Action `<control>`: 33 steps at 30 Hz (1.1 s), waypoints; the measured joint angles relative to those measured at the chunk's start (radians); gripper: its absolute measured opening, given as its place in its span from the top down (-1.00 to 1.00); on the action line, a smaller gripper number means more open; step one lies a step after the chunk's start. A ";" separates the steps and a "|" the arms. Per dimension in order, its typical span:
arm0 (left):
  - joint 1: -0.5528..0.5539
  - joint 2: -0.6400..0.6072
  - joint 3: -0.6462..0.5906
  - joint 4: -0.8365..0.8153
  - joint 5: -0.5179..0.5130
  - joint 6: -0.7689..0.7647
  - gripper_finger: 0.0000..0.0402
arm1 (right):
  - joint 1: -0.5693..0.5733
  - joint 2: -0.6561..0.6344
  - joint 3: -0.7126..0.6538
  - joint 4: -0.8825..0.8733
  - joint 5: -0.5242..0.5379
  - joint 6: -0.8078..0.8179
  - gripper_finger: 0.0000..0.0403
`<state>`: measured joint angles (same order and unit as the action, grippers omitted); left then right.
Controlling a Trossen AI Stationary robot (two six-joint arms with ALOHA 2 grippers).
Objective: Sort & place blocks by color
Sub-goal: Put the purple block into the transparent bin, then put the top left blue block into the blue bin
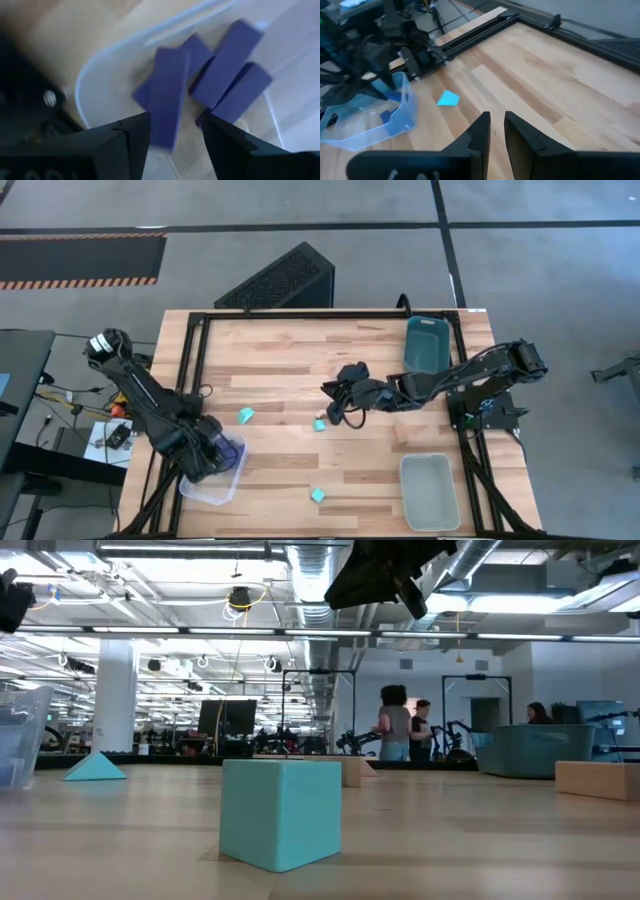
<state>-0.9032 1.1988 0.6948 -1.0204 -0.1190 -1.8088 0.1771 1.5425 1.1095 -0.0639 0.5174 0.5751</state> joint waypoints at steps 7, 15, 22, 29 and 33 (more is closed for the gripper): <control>-0.059 -0.001 0.005 0.020 0.014 -0.255 -0.01 | 0.000 0.000 0.000 -0.004 -0.023 0.000 0.61; -0.118 -0.001 0.030 0.012 0.032 -0.385 -0.07 | -0.008 0.000 0.000 -0.066 -0.039 0.000 0.61; -0.103 -0.002 0.110 -0.049 -0.182 -0.296 -0.07 | -0.074 0.001 -0.035 -0.056 -0.178 0.001 0.61; -0.013 -0.002 0.185 -0.112 -0.349 -0.079 -0.07 | -0.131 0.001 -0.035 0.105 -0.278 -0.007 0.61; 0.096 -0.012 0.191 -0.112 -0.345 0.151 -0.07 | -0.163 0.001 -0.035 0.193 -0.397 -0.007 0.61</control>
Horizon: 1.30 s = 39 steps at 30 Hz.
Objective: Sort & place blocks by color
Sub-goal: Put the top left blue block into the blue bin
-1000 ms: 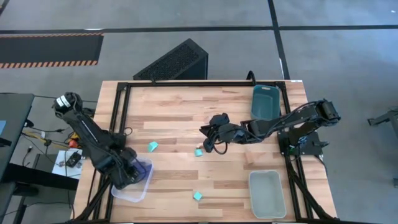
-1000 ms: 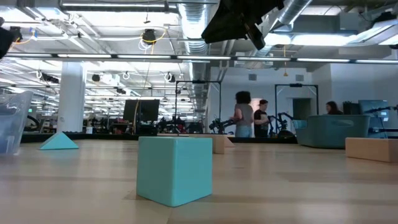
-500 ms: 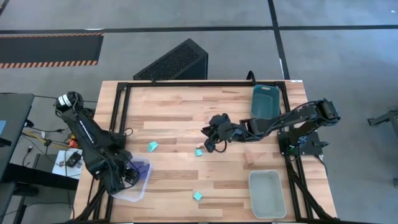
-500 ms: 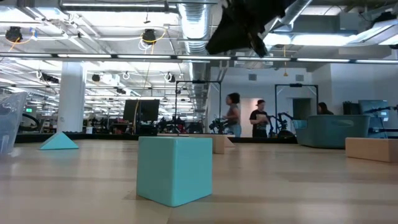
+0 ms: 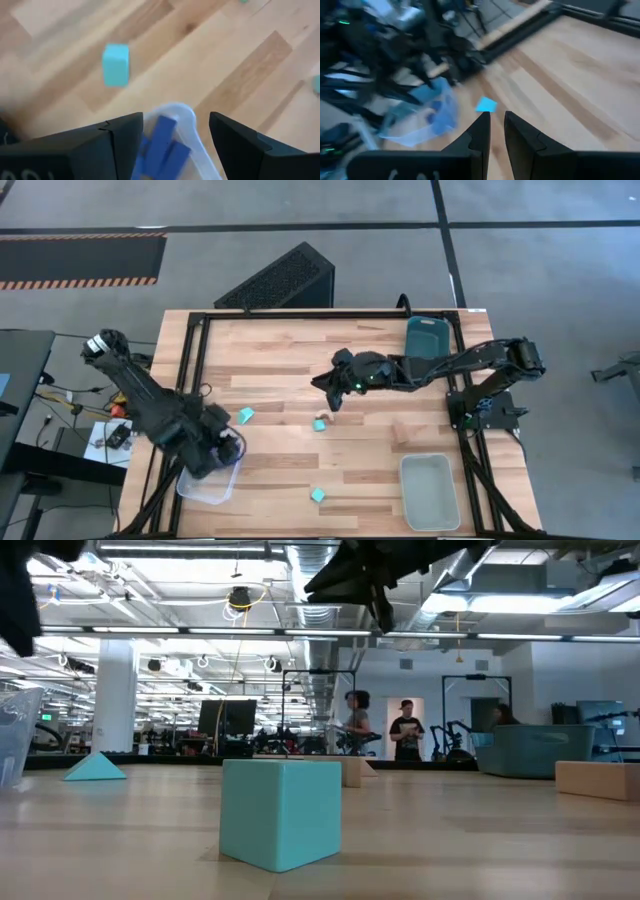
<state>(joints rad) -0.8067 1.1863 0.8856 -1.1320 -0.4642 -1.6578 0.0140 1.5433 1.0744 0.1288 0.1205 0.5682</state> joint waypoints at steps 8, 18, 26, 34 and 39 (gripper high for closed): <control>0.375 -0.051 0.000 0.000 0.023 0.528 -0.07 | 0.000 0.000 0.000 0.011 -0.045 0.004 0.61; 0.748 -0.048 -0.139 0.234 0.278 0.867 -0.07 | 0.043 0.000 0.000 0.014 -0.043 0.018 0.61; 0.774 -0.048 -0.232 0.256 0.367 0.800 -0.09 | 0.087 0.000 0.000 -0.008 0.008 0.043 0.61; 0.774 -0.048 -0.320 0.358 0.381 0.786 -0.39 | 0.090 0.000 0.000 -0.008 0.020 0.088 0.61; 0.774 -0.048 -0.380 0.413 0.379 0.756 -0.50 | 0.107 0.000 0.000 -0.009 0.022 0.118 0.61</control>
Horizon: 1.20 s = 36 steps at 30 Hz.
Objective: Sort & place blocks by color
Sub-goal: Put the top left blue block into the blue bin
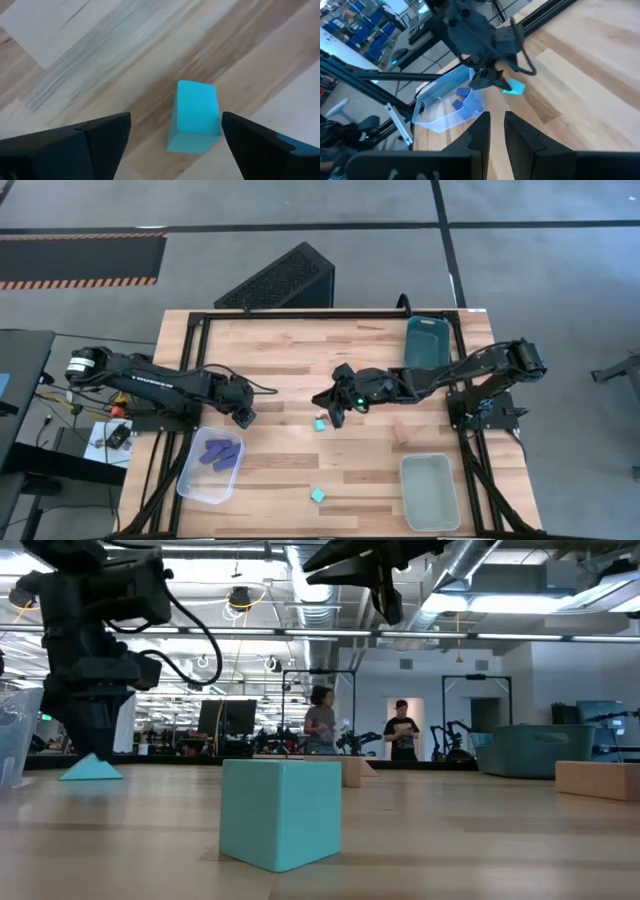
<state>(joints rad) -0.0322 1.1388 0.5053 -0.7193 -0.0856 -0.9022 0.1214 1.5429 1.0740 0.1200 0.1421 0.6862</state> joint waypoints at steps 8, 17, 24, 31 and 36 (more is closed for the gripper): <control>-0.001 0.000 -0.043 0.119 0.003 0.055 -0.27 | 0.033 0.000 0.000 0.000 0.054 0.025 0.61; 0.000 -0.003 -0.090 0.130 0.016 0.131 0.20 | 0.082 0.000 0.000 0.027 0.095 0.181 0.61; -0.001 0.000 -0.087 0.194 0.022 0.196 0.48 | 0.132 0.000 0.000 0.017 0.260 0.356 0.61; -0.001 0.000 -0.024 0.333 0.076 0.329 0.41 | 0.186 -0.012 -0.001 -0.020 0.488 0.369 0.61; -0.001 0.000 0.062 0.390 0.109 0.449 0.41 | 0.141 -0.045 -0.003 -0.064 0.470 0.329 0.58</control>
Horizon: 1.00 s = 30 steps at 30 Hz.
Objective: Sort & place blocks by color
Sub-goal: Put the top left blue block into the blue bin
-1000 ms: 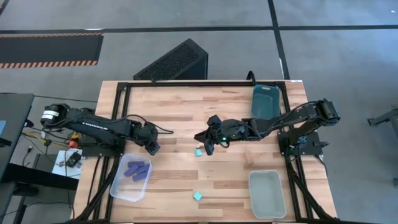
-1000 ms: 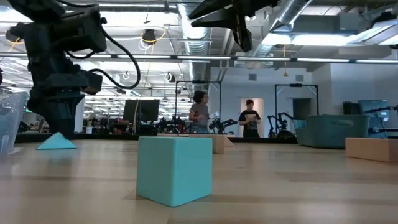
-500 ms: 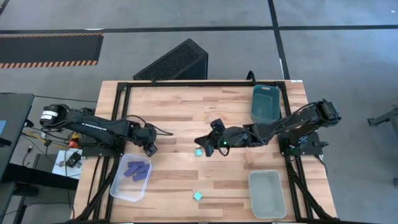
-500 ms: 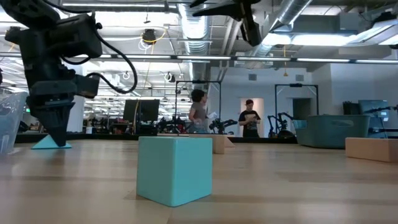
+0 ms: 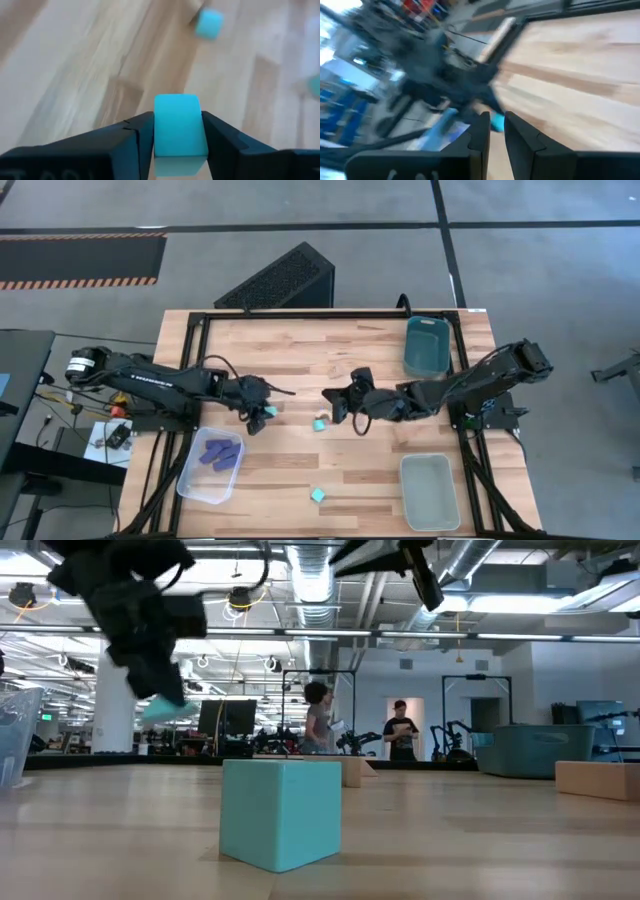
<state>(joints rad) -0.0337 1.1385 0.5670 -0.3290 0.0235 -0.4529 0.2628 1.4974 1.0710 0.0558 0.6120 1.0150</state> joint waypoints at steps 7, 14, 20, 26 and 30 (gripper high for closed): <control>0.000 0.000 0.122 0.195 -0.053 0.273 0.46 | -0.149 -0.150 0.003 -0.178 -0.381 -0.051 0.26; 0.000 0.034 0.184 0.463 -0.195 0.545 0.40 | -0.294 -0.294 0.003 -0.357 -0.452 -0.074 -0.14; 0.019 0.163 0.252 0.599 -0.283 0.606 0.42 | -0.391 -0.241 0.003 -0.346 -0.636 -0.148 -0.23; 0.021 0.318 0.415 0.581 -0.255 0.668 0.42 | -0.466 -0.201 0.003 -0.359 -0.791 -0.235 -0.24; 0.021 0.391 0.520 0.459 -0.256 0.729 0.42 | -0.504 -0.201 0.003 -0.329 -0.806 -0.254 -0.24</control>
<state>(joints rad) -0.0128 1.5291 1.0868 0.1296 -0.2329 0.2762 -0.2407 1.2961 1.0737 -0.2733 -0.1942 0.7612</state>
